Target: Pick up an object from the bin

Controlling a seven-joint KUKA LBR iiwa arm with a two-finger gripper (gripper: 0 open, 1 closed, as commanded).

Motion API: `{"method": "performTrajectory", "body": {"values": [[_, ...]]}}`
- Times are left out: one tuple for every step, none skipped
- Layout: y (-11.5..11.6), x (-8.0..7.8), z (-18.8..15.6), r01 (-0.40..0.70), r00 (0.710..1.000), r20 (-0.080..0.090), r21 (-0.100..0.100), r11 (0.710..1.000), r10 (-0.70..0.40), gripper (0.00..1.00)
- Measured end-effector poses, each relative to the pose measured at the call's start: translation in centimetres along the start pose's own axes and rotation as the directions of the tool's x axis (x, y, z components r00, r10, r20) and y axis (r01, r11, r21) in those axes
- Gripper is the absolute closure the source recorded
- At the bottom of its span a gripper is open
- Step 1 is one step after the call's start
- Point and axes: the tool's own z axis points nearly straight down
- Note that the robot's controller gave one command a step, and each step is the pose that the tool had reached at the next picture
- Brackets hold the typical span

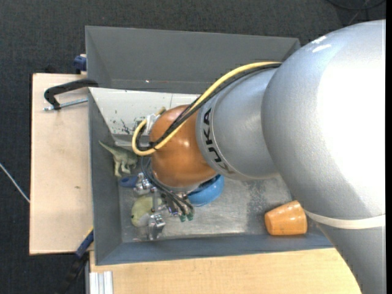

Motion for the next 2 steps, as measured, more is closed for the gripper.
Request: {"method": "performTrajectory", "body": {"values": [[0.0,-0.2,-0.2,-0.001,1.0,0.007,-0.001,1.0,0.001,1.0],[0.1,-0.4,-1.5,-0.001,1.0,0.001,0.0,1.0,0.001,1.0]]}}
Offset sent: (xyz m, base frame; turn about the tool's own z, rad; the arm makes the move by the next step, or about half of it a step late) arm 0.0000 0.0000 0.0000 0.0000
